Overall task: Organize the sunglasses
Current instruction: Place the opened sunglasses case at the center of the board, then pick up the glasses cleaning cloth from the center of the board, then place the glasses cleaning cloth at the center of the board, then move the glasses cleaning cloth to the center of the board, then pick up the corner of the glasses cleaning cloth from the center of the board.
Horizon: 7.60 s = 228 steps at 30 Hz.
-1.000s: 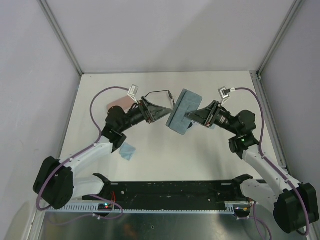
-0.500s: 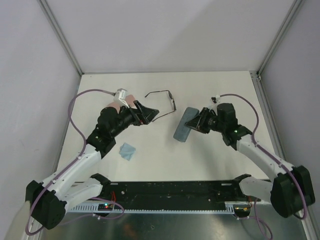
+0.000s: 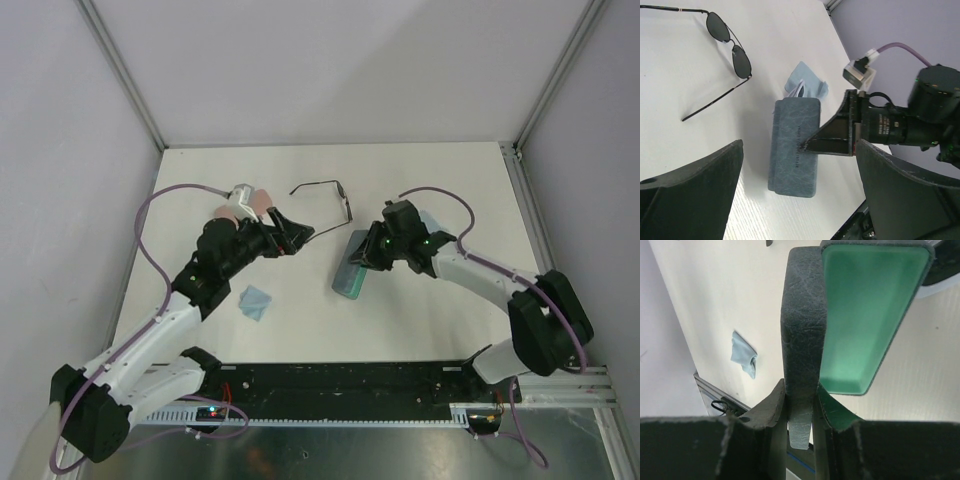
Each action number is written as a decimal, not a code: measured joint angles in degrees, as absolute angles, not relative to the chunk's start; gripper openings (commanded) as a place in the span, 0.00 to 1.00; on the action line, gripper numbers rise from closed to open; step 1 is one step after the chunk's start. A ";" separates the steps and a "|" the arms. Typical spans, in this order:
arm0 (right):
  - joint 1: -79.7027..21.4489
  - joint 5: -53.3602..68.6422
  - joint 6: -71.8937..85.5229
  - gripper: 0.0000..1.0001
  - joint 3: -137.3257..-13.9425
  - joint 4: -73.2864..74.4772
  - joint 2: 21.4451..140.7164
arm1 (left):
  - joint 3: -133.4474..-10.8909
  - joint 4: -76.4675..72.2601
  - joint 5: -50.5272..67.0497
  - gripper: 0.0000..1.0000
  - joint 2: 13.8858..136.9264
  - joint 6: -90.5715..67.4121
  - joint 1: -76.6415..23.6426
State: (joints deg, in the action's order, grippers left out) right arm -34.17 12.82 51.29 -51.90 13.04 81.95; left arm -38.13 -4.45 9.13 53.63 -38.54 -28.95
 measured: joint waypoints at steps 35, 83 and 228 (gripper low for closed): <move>-13.96 -4.67 39.75 0.50 -58.85 30.48 80.07 | -36.75 -3.64 12.67 0.91 57.82 -35.75 -29.12; -2.33 -4.14 41.34 0.20 -65.43 17.76 106.08 | -34.39 -3.27 13.30 0.85 59.86 -31.40 -31.29; -16.23 -7.33 24.32 0.02 -51.13 22.68 92.73 | -75.68 4.54 -3.60 0.31 117.36 -22.00 -52.01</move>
State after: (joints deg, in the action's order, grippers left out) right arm -16.23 -7.33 24.32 -51.13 22.68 92.73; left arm -75.68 4.54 -3.60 117.36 -22.00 -52.01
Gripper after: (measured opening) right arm 0.023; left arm 0.318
